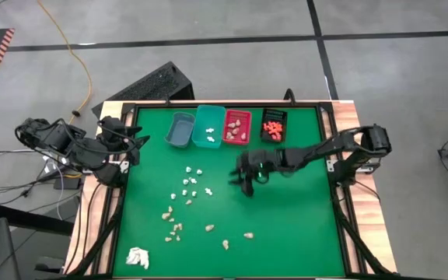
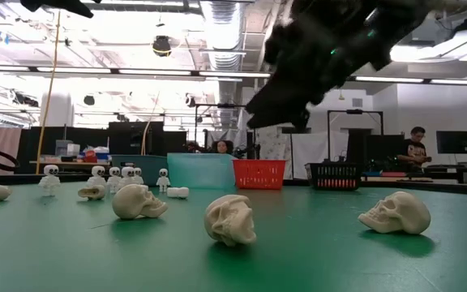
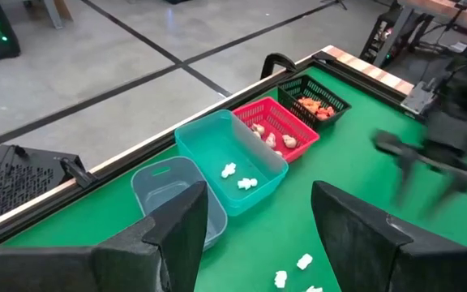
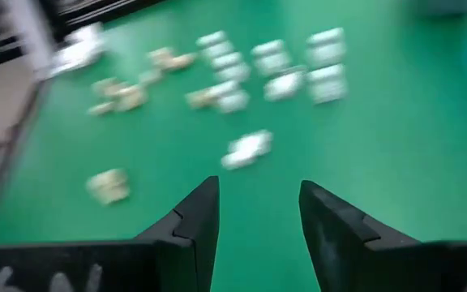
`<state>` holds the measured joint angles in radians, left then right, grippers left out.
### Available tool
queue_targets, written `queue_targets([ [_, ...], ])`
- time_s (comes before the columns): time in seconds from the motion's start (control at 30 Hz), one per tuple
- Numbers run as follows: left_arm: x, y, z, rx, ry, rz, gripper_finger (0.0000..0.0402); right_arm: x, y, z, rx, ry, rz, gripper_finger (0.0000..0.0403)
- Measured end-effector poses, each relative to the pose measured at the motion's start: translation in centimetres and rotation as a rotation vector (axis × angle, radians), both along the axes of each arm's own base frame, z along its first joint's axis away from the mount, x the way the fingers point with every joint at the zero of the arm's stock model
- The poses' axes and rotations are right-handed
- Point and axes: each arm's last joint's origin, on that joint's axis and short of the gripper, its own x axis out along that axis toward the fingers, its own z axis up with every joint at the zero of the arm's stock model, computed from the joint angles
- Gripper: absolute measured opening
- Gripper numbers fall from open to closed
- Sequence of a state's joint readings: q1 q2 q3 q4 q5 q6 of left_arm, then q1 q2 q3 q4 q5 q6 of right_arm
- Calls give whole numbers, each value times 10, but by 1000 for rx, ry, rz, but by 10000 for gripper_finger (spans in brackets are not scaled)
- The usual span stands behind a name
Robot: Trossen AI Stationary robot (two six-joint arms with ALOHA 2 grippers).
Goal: Sort Halloween decoration
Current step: Put the white skull toy into the red bin
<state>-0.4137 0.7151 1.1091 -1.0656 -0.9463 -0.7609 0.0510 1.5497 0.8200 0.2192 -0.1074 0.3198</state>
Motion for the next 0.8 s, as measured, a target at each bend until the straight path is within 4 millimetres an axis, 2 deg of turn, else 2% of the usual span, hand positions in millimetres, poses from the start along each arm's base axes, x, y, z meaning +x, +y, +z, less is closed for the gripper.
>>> queue_targets([
  [0.13, 0, 0, 0, -1, -1, 0, 210, -8, 53, 0, 58, 18, 91, 163],
  [0.23, 0, 0, 0, -2, 0, -1, 210, -18, 87, 0, 76, 23, 72, 163],
  [0.37, 0, 0, 0, -2, 0, -1, 210, -33, 123, -3, 57, 15, 16, 163],
  [0.57, 0, 0, 0, -2, 0, -1, 210, -52, 153, -16, -7, 49, -69, 163],
  [0.8, 0, 0, 0, -2, 1, -1, 210, -52, 173, -46, 13, 101, -57, 163],
])
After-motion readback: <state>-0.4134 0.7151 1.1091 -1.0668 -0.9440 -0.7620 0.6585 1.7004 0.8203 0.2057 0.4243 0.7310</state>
